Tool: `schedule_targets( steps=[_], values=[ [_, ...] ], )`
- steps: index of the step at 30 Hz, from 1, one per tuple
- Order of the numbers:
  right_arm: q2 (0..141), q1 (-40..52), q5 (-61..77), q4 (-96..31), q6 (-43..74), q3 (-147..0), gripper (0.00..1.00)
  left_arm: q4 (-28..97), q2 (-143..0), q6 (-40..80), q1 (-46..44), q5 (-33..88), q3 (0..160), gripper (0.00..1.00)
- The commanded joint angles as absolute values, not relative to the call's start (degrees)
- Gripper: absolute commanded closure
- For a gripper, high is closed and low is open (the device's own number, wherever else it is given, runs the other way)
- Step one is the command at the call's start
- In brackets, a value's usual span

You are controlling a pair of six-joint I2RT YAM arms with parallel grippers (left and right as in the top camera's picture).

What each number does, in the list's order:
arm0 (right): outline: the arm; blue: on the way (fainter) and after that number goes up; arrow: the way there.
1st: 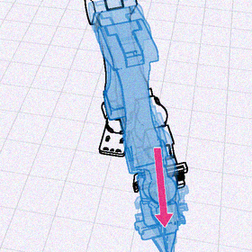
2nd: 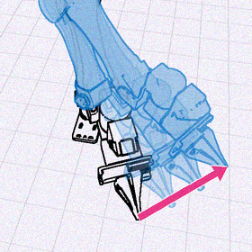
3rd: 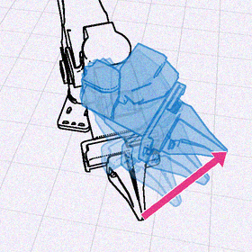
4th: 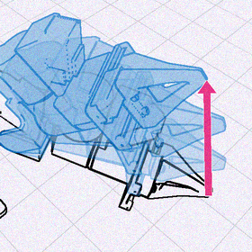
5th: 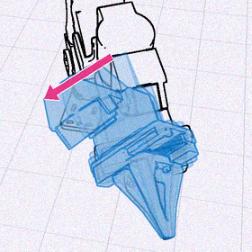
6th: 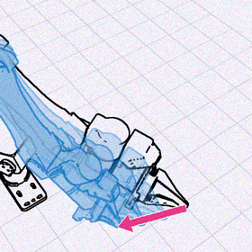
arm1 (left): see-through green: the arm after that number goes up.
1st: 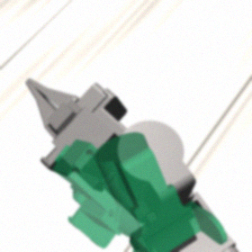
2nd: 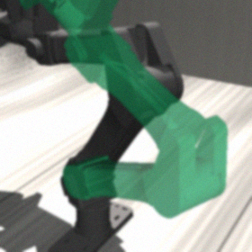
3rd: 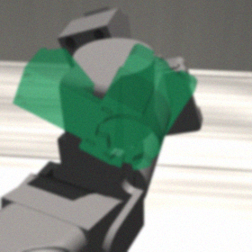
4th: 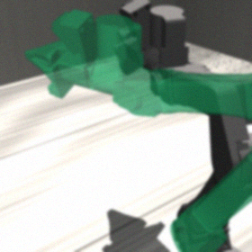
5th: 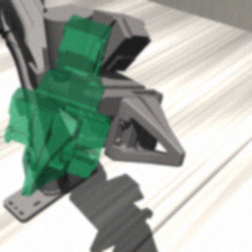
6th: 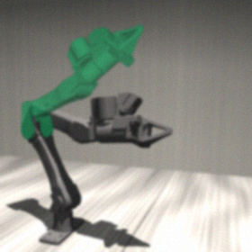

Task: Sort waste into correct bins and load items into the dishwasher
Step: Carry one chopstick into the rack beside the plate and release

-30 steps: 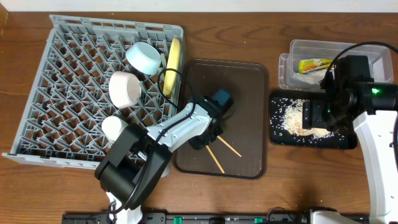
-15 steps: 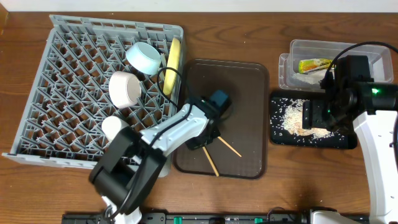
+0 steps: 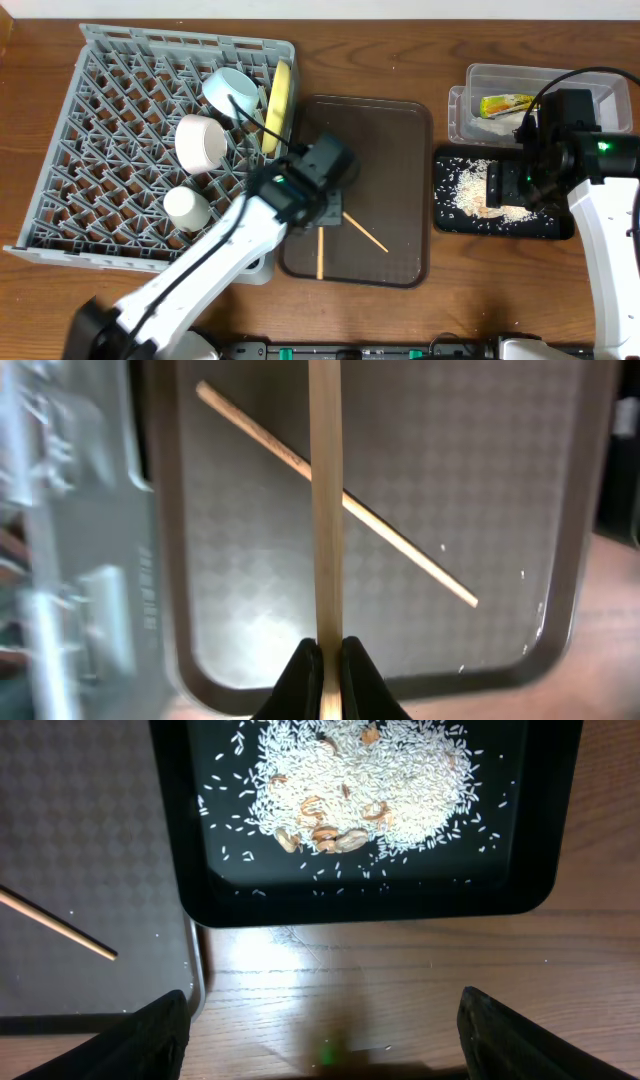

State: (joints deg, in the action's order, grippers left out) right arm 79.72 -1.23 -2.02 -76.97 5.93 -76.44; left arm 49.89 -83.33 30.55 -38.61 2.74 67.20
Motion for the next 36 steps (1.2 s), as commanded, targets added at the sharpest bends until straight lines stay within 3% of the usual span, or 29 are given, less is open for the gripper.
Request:
schedule_targets(
  steps=[1, 15, 34, 36],
  values=[
    [79.0, -2.3, -2.5, -77.2, 6.8, -77.4, 0.16, 52.3, -78.8, 17.3, -35.2, 1.4, 67.3, 0.94],
    [79.0, -2.3, -2.5, -77.2, 6.8, -77.4, 0.16, 58.2, -73.5, 3.4, -22.0, 0.3, 67.3, 0.94],
    [79.0, -2.3, -2.5, -77.5, 6.8, -77.4, 0.16, 49.1, -86.1, 3.4, -16.7, -3.1, 67.3, 0.94],
    [79.0, -2.3, -2.5, -77.5, 6.8, -77.4, 0.16, 48.7, -86.5, 3.4, -16.7, -3.1, 67.3, 0.86]
  ],
)
